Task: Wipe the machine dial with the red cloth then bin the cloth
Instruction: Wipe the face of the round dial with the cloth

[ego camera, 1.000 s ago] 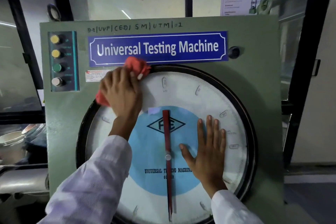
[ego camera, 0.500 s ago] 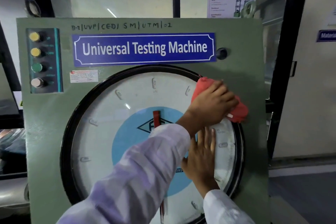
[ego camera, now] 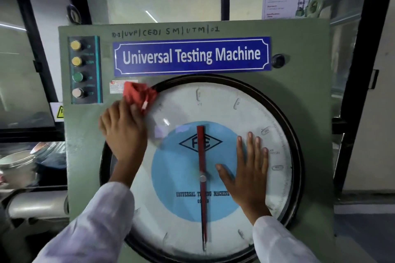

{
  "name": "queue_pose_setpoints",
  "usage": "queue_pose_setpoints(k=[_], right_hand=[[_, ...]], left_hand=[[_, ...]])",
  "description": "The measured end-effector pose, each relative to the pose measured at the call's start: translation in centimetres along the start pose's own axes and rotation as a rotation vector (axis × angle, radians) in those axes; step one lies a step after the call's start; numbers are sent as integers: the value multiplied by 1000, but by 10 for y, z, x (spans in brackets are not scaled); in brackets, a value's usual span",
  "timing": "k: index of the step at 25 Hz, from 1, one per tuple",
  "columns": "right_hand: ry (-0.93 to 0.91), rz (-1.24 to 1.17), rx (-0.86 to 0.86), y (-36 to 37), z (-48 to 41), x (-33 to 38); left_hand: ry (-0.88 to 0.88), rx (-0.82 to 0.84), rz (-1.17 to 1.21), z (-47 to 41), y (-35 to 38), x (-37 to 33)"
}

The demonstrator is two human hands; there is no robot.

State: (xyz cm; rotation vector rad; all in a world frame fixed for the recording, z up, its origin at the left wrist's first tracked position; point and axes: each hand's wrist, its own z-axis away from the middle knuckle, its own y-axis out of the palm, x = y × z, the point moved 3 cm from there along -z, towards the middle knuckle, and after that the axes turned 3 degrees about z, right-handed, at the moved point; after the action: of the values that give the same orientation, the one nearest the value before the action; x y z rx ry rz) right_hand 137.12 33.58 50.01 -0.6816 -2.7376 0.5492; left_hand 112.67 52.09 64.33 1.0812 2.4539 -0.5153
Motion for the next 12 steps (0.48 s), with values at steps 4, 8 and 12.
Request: queue_pose_setpoints(k=[4,8,12], right_hand=[[16,-71,3,-7,2,-1],[218,-96,-11,-5,36,-16],[253,-82,24,2,53,-18]], left_hand=[[-86,-43,187,21,-6,21],[220,-11,213,30,-3,23],[499,86,106,40,-3,37]])
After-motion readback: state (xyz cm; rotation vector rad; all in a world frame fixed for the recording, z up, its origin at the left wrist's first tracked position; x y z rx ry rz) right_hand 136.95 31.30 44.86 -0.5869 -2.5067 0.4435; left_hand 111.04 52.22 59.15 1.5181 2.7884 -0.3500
